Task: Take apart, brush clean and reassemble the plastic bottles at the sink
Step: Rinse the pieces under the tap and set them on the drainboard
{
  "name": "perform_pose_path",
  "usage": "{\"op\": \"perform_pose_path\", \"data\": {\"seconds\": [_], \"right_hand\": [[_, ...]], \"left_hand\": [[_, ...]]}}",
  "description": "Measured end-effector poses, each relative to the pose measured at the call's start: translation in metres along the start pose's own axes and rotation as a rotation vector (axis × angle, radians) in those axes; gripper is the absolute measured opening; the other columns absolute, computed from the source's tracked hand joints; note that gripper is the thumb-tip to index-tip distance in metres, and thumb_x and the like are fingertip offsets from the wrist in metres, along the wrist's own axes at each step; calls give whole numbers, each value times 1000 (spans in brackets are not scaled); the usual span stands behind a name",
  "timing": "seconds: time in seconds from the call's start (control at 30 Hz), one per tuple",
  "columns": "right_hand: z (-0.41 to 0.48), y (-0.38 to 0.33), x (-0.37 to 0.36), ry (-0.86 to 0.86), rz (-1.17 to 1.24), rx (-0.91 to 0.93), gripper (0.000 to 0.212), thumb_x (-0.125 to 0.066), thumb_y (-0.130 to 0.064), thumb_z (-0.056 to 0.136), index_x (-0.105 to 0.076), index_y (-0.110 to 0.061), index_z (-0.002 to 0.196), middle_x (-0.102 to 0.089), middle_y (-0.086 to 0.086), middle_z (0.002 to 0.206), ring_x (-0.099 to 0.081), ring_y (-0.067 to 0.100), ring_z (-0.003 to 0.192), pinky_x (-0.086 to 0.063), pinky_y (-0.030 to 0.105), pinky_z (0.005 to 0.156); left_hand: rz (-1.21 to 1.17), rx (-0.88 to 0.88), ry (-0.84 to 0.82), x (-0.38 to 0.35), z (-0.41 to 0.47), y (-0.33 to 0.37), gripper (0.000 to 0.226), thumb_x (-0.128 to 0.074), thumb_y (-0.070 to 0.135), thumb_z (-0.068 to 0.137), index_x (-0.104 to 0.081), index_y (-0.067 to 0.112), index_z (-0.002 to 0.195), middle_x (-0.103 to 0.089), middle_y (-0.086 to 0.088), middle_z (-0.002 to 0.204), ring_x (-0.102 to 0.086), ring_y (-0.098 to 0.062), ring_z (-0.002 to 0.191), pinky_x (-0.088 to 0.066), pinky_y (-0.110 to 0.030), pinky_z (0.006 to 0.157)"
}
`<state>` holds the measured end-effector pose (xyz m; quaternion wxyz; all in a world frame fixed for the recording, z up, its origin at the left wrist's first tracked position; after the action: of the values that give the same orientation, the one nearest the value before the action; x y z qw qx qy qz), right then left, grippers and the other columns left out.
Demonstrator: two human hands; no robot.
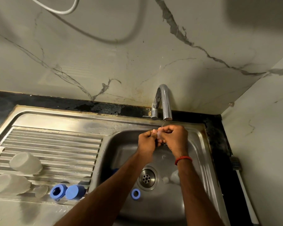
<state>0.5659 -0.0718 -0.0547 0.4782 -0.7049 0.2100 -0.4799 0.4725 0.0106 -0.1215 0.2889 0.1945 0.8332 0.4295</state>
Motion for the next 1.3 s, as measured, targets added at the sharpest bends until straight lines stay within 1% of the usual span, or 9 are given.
{"op": "perform_pose_path", "data": {"seconds": [0.1,0.2,0.3,0.5,0.77,0.93,1.07,1.17,1.3], "right_hand": [[-4,2,-4,-2,-61,-9,13,-84,-10,76,-73,-15,80,-72,0,72,-70,13,61,-59,26,54],[-4,9,-8,-25,-62,-55,21,-77,-3,82,-66,-21,77,-71,-1,75,-71,12,62,-62,33,60],[-4,11,-14,-79,33,-62,25,-67,4,87,-70,-21,83,-73,4,82,-71,14,65,-61,30,62],[-7,11,-13,-115,257,-39,21,-72,2,84,-78,-16,93,-77,2,89,-74,18,84,-60,33,74],[0,8,6,-24,227,-56,14,-81,4,73,-75,-7,78,-76,3,75,-67,16,55,-55,29,56],[6,-1,16,24,113,30,15,-83,-4,76,-70,-12,74,-72,5,66,-61,13,45,-48,21,45],[6,3,11,-5,106,24,18,-82,-4,75,-67,-12,73,-68,4,60,-57,13,42,-47,24,45],[6,6,6,-93,144,0,18,-81,-1,77,-66,-11,77,-69,4,61,-57,12,44,-47,23,45],[1,8,4,-144,312,-63,13,-79,-1,80,-68,-8,84,-72,9,71,-66,18,56,-56,27,55]], "left_hand": [[14,31,-22,3,-1,-2,35,-44,16,108,-70,2,90,-67,-10,72,-60,-13,57,-53,-27,59],[30,35,-55,3,-3,-1,30,-42,10,107,-71,2,104,-73,-10,84,-68,-13,66,-55,-26,64],[-43,27,-35,8,-2,-3,26,-43,6,106,-67,4,115,-73,-11,94,-68,-12,70,-56,-24,64],[-200,-4,-112,6,-3,0,23,-48,9,105,-67,-2,104,-66,-13,81,-57,-14,65,-52,-23,63],[-195,-173,-178,-9,-10,9,15,-62,6,95,-72,-3,98,-70,-13,82,-62,-18,72,-55,-29,75],[-147,-220,-184,-15,-10,13,24,-67,17,90,-71,-7,90,-64,-16,75,-54,-18,67,-49,-28,69],[-121,-187,-186,-11,-9,3,20,-59,10,98,-71,-1,87,-66,-9,71,-55,-13,64,-47,-25,67],[-114,-159,-212,-9,-8,1,18,-64,13,94,-71,-3,96,-66,-11,76,-54,-15,66,-46,-27,67],[-283,-60,-205,-5,-6,-1,41,-68,14,88,-64,1,126,-70,-12,90,-57,-14,67,-49,-24,63]]}}
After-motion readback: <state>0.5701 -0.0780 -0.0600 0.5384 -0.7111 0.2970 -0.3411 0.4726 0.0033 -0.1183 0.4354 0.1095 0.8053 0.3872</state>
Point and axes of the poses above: each hand's wrist, its own z-axis towards the middle knuckle, its own x-axis out of the back of the hand, y = z × x, the point moved 9 cm from there along z, towards the middle knuckle
